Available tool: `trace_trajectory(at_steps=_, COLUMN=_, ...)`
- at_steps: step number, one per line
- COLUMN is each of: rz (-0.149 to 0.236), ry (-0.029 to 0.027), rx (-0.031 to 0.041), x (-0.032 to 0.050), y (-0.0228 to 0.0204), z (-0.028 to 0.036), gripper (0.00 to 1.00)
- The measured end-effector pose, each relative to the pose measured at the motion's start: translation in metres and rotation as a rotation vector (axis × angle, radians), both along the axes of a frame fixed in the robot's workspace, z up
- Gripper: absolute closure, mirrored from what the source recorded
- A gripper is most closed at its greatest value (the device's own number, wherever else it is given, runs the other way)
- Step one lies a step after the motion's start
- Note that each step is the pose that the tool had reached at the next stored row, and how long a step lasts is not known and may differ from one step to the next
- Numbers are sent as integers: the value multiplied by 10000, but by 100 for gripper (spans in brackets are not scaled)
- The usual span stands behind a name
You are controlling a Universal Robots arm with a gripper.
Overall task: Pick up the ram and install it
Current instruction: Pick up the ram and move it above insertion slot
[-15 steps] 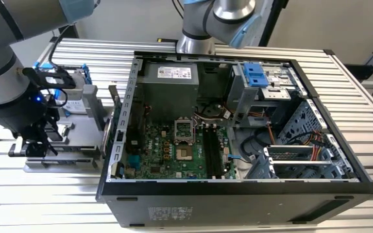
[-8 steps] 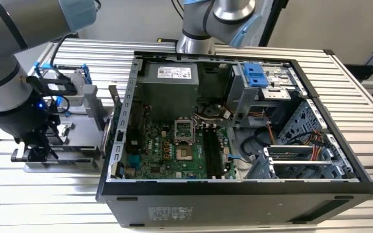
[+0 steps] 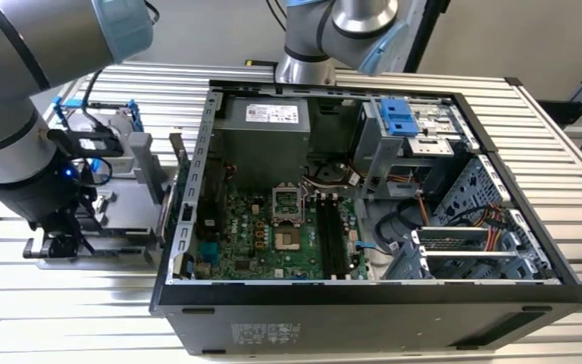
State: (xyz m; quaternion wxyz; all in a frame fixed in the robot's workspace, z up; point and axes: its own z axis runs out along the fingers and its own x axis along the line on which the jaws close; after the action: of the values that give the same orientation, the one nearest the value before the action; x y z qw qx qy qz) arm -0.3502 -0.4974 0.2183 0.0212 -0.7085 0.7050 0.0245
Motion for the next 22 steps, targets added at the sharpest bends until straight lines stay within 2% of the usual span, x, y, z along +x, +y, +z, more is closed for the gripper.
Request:
trace_trajectory(at_steps=6, rz=-124, ry=4, rx=-1, x=-1, y=-7, z=-86, gripper=0)
trace_trajectory(at_steps=10, rz=-161, ry=22, rx=-2, x=0, y=-40, z=-126, gripper=0)
trace_trajectory(at_steps=16, rz=-293, ry=36, rx=-1, x=0, y=-43, z=-202, gripper=0)
trace_trajectory(at_steps=22, rz=-304, ry=39, rx=-2, x=0, y=-43, z=-235, gripper=0)
